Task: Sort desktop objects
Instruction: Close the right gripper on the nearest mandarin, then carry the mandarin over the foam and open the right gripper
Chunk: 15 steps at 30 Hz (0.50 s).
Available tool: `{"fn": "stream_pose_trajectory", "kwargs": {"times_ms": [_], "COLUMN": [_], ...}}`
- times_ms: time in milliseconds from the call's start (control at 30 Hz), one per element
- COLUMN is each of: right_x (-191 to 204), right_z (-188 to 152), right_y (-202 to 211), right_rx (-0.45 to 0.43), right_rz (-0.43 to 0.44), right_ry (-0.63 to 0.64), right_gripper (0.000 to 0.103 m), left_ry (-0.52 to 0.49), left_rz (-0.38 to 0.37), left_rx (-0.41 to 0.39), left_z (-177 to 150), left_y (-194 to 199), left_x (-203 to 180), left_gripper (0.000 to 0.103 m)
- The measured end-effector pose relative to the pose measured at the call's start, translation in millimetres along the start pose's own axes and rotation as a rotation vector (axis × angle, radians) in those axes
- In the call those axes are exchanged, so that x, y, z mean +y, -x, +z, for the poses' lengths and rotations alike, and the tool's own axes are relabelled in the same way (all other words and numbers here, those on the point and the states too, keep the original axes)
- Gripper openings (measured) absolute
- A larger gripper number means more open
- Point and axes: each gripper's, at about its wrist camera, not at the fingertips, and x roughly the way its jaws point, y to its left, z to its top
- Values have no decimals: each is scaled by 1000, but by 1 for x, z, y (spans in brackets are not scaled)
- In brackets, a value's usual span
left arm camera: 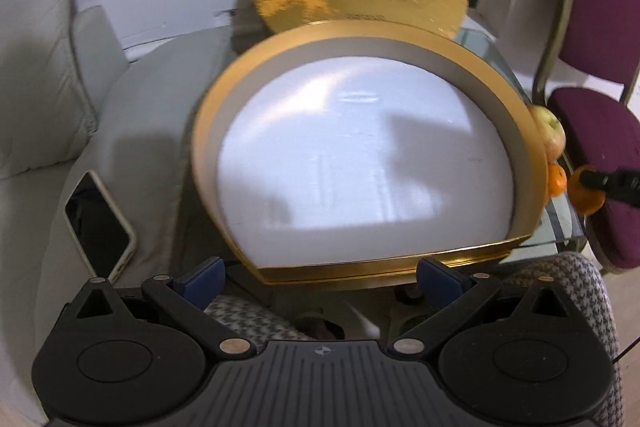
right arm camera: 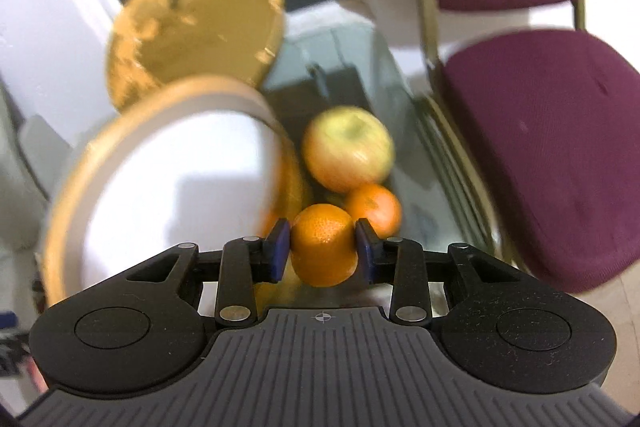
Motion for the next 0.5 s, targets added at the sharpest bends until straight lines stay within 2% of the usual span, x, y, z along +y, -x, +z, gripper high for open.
{"fn": "stream_pose_trajectory", "kwargs": {"times_ms": [100,167,233,367,500], "right_x": [31,55,79,124,161], "right_z": [16,20,19,0,-22], "right_y": [9,5,-9,-46,-79], "right_rx": [-24,-2,49,183,288], "right_rz": [61,118,164,232,308], "right_ry": [51,74,111,188,208], "right_gripper": [36,36,36,36,36], "left_ry": [55,84,110,161,194], "left_rz": [29,66,91,90,89], "left_rx": [-8,-11,-5,11,26], "left_z": [-4,-6,-9,-15,-20], "left_y": [1,-1,-4,-8,-12], "left_x": [23,37,50,72,88], "left_gripper": [102,102,102,102,102]}}
